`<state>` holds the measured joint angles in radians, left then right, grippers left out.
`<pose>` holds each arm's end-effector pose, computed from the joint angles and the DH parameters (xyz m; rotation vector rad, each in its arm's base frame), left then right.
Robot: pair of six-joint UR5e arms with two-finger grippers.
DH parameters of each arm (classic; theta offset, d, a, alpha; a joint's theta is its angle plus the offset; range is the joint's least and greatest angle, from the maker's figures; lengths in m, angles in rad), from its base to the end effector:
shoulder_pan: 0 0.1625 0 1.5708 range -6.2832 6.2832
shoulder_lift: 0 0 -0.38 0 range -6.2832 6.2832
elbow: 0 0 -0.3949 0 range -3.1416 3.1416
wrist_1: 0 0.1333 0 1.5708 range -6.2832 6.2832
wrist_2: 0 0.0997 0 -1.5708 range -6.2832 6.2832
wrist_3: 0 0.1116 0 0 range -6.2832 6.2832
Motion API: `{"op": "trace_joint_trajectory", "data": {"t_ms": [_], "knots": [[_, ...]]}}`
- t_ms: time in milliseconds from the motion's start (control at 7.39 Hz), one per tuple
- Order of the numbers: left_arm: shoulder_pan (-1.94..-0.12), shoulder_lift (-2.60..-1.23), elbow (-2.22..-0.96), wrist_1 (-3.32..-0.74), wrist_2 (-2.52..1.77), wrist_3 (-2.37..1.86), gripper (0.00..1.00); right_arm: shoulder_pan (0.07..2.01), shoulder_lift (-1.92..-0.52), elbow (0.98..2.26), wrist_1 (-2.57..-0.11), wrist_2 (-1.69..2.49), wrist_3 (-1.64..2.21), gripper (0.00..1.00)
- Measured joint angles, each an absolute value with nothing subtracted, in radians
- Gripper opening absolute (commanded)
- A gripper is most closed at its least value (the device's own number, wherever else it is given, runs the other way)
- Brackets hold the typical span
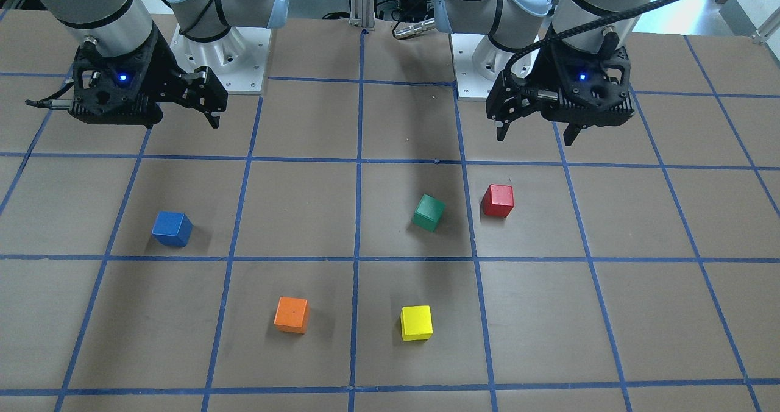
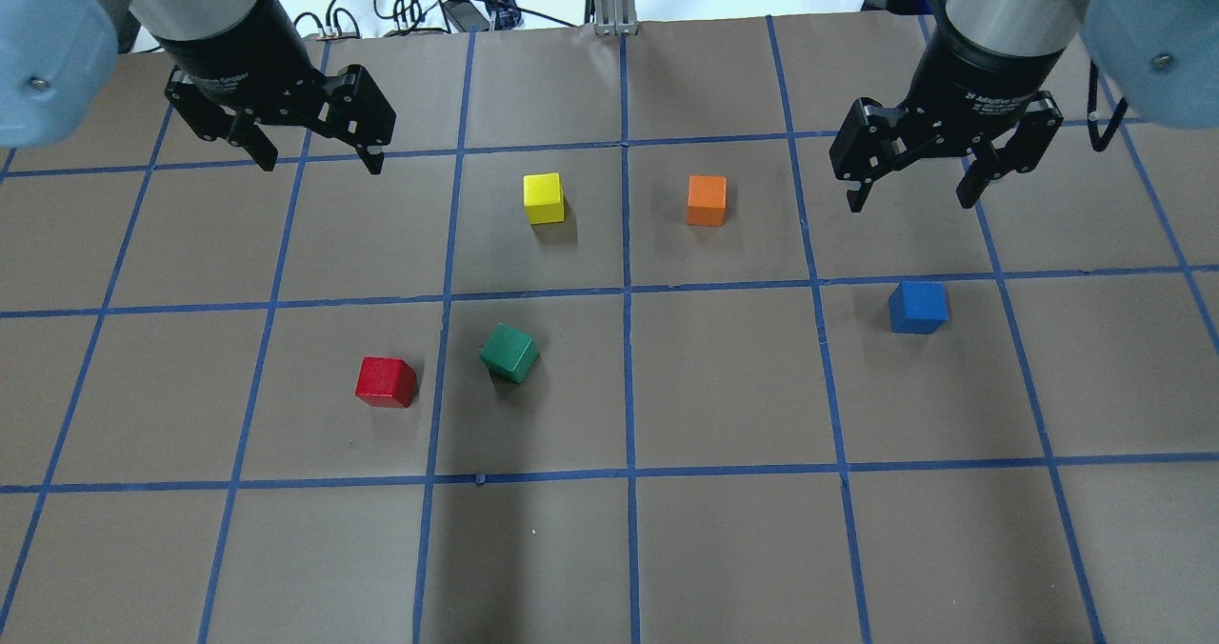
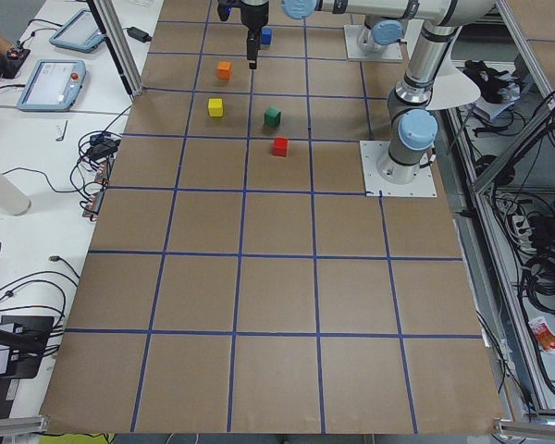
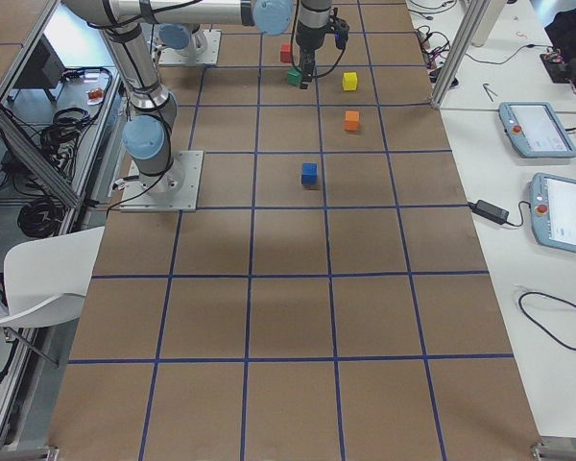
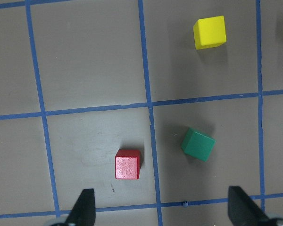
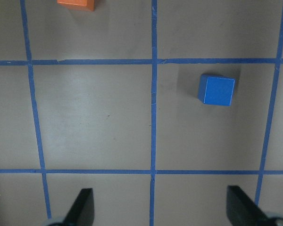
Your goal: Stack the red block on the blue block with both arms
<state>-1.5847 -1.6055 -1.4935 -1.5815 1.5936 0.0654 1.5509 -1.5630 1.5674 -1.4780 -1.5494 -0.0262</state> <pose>-0.1378 -0.5091 0.4507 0.1230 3.1152 -0.0488 0.1260 -0.4889 0.4200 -0.0082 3.1143 0.1507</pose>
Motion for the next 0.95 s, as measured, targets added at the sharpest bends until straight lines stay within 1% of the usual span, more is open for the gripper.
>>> {"op": "trace_joint_trajectory", "data": {"t_ms": [947], "knots": [[-1.584,-1.596,-1.495,-1.587,1.595,0.066,1.0,1.552,-1.574,1.563,-1.477,-1.558,-0.015,1.0]]}}
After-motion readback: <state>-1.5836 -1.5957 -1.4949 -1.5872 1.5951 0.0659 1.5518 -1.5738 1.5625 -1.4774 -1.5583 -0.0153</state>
